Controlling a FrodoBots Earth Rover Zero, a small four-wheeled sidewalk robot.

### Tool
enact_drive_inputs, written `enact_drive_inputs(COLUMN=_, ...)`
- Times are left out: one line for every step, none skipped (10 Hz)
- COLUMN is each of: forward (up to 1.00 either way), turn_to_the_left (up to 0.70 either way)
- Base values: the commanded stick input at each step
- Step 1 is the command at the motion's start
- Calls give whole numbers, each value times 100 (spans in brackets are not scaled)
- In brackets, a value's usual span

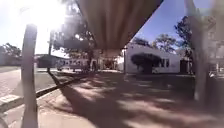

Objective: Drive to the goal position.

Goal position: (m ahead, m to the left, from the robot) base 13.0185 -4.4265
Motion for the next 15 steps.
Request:
enact_drive_inputs(forward=70, turn_to_the_left=0)
enact_drive_inputs(forward=70, turn_to_the_left=0)
enact_drive_inputs(forward=70, turn_to_the_left=0)
enact_drive_inputs(forward=70, turn_to_the_left=0)
enact_drive_inputs(forward=70, turn_to_the_left=0)
enact_drive_inputs(forward=70, turn_to_the_left=0)
enact_drive_inputs(forward=70, turn_to_the_left=0)
enact_drive_inputs(forward=70, turn_to_the_left=0)
enact_drive_inputs(forward=70, turn_to_the_left=0)
enact_drive_inputs(forward=70, turn_to_the_left=0)
enact_drive_inputs(forward=70, turn_to_the_left=0)
enact_drive_inputs(forward=70, turn_to_the_left=0)
enact_drive_inputs(forward=70, turn_to_the_left=0)
enact_drive_inputs(forward=70, turn_to_the_left=0)
enact_drive_inputs(forward=70, turn_to_the_left=0)
